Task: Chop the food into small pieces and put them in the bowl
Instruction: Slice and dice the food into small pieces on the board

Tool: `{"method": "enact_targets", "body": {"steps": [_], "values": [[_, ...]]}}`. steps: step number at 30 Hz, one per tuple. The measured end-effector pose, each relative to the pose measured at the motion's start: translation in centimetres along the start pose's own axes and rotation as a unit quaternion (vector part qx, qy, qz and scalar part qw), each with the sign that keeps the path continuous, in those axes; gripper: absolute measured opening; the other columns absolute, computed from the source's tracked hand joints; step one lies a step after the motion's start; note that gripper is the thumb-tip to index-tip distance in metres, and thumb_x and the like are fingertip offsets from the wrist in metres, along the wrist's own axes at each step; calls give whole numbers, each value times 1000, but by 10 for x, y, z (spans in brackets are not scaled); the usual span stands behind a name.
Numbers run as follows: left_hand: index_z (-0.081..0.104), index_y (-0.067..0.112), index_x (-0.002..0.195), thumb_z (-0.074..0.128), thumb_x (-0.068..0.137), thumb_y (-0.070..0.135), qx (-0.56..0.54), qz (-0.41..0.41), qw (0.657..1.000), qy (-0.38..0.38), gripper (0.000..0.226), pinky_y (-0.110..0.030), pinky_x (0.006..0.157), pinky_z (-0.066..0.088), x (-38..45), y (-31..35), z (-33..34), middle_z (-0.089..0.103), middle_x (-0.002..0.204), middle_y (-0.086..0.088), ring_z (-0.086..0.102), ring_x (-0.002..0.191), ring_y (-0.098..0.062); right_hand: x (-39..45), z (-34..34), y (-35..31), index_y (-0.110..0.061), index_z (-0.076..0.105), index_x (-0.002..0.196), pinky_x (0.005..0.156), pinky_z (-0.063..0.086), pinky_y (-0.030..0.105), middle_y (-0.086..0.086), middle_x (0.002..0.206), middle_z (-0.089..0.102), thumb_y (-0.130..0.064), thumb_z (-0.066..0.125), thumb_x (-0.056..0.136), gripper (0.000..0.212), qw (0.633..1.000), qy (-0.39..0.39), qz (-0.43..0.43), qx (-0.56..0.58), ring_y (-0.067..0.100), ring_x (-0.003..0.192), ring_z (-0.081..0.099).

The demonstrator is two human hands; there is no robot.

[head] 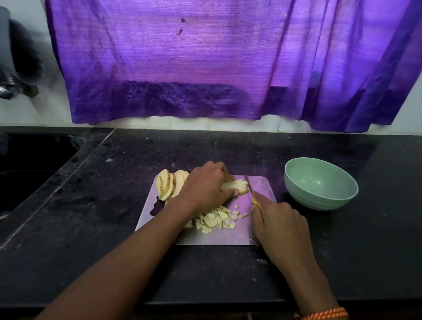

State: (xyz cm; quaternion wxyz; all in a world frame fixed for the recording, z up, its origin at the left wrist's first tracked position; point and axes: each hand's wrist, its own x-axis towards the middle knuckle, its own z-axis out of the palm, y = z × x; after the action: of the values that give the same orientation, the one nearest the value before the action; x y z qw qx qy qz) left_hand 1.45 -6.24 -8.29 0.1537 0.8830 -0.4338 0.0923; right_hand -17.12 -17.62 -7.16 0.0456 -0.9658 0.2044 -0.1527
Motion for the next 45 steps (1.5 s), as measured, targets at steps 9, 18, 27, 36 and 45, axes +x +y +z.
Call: {"method": "enact_targets", "body": {"steps": [9,18,27,36,45], "values": [[68,28,142,63,98,63,-3,5,1000,21,57,-37,88,42,-1,2,1,63,126,12,54,115,-14,1,-1,3,-42,32,156,72,44,39,7,105,68,-39,30,108,48,999,-9,9,40,32,95,65],[74,28,133,67,95,63,-15,-13,999,33,52,-37,85,42,0,4,4,65,124,14,55,113,-12,1,-1,2,-41,38,152,71,45,40,6,103,68,-37,31,108,45,1000,-11,-8,28,32,93,65],[77,29,125,68,93,64,-10,-24,999,45,49,-41,89,49,0,7,2,68,123,14,59,113,-13,3,2,1,-39,46,144,69,34,38,8,105,65,-38,36,105,40,999,-12,-35,38,34,94,63],[75,26,130,66,96,59,19,-47,997,59,48,-41,87,49,0,9,1,66,125,10,59,113,-16,-25,-5,11,-44,42,151,69,35,38,7,102,68,-44,37,105,46,997,-4,-32,71,33,95,65],[75,27,131,69,94,62,-9,-32,998,50,51,-41,92,51,-1,6,-2,68,128,11,59,117,-13,-17,-2,8,-37,57,144,65,45,39,10,82,68,-34,51,100,44,986,84,-24,140,33,77,62]]}}
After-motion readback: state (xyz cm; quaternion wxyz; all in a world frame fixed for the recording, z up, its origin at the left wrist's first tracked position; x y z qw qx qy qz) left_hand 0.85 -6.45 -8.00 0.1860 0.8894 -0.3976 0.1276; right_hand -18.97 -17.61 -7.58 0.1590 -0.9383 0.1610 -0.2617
